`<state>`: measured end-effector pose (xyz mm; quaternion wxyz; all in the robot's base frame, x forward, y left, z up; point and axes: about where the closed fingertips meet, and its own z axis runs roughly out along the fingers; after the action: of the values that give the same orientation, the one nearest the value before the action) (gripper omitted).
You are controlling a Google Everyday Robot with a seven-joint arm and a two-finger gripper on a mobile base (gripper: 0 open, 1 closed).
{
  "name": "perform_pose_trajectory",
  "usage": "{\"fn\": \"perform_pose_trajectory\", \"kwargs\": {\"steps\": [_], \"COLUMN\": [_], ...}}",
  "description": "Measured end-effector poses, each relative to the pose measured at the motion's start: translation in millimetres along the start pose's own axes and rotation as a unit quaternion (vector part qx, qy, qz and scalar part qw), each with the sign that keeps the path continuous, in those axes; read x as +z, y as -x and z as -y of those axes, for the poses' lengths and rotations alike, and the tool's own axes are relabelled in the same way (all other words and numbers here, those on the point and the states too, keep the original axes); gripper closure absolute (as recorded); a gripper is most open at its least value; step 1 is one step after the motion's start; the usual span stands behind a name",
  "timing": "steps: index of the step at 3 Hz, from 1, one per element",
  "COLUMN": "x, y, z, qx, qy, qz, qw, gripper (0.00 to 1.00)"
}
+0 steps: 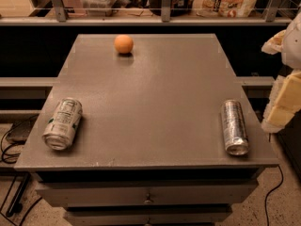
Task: Move redbull can near 7up can
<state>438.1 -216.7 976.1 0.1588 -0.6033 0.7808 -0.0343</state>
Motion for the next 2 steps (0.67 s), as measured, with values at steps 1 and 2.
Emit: {"fn": "perform_pose_trajectory", "kwargs": {"steps": [1,2], "x": [0.7,16.4], "y": [0.3,0.0], "z": [0.5,5.1], "qx": [0.003,0.055], "qy": [-0.001,-0.001], "qz": [0.0,0.007], "qw": [1.0,0.9985], "gripper": [0.0,0.0]}}
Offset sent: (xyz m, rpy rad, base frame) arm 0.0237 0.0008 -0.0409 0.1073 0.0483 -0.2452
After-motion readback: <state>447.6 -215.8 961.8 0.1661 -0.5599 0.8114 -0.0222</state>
